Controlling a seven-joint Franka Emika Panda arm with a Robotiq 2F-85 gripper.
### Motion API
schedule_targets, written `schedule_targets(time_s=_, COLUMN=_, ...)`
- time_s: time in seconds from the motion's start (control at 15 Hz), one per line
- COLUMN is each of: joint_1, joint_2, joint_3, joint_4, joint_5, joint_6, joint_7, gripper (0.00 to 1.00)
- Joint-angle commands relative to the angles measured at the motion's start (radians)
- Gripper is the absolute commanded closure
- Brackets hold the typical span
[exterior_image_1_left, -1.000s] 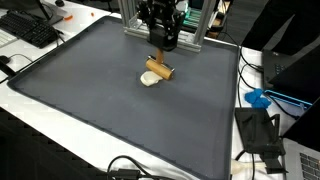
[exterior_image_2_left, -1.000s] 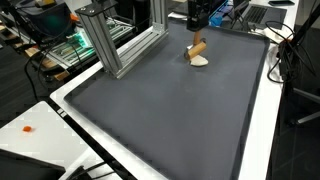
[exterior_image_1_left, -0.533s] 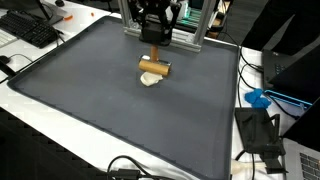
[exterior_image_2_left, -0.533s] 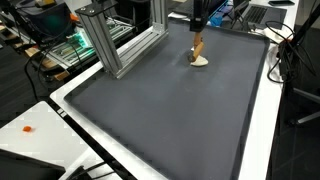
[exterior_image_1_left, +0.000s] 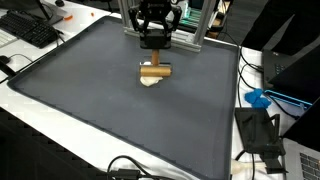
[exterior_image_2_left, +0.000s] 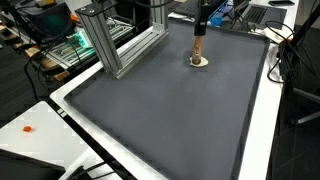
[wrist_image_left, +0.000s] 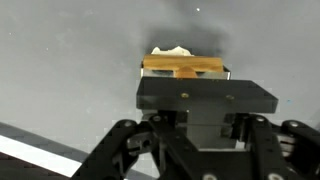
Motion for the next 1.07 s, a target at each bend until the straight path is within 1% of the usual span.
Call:
schedule_targets(time_s=0.0, joint_1=-0.020, joint_2=-0.001, joint_3=0.019, joint_4=-0.023, joint_5=0.009, joint_6=0.041, joint_7=-0.104, gripper=0.66)
schedule_targets(time_s=0.2, joint_1=-0.022, joint_2=-0.001, joint_3=0.026, joint_4=-0.046, joint_5=0.030, joint_6=0.073, joint_7=-0.144, gripper=0.66)
schedule_targets(time_s=0.4, joint_1=-0.021, joint_2=0.000, joint_3=0.034, joint_4=-0.070, joint_5=0.046, joint_6=0.122, joint_7=-0.147, gripper=0.66)
schedule_targets(time_s=0.73, joint_1=-0.018, joint_2=0.004, joint_3=0.040, joint_4=-0.098, joint_5=0.061, joint_6=0.214, joint_7=-0.105, gripper=0.66)
schedule_targets(time_s=1.0, joint_1=-0.013, joint_2=0.010, joint_3=0.037, joint_4=-0.109, joint_5=0.056, joint_6=0.264, joint_7=-0.050, gripper=0.66)
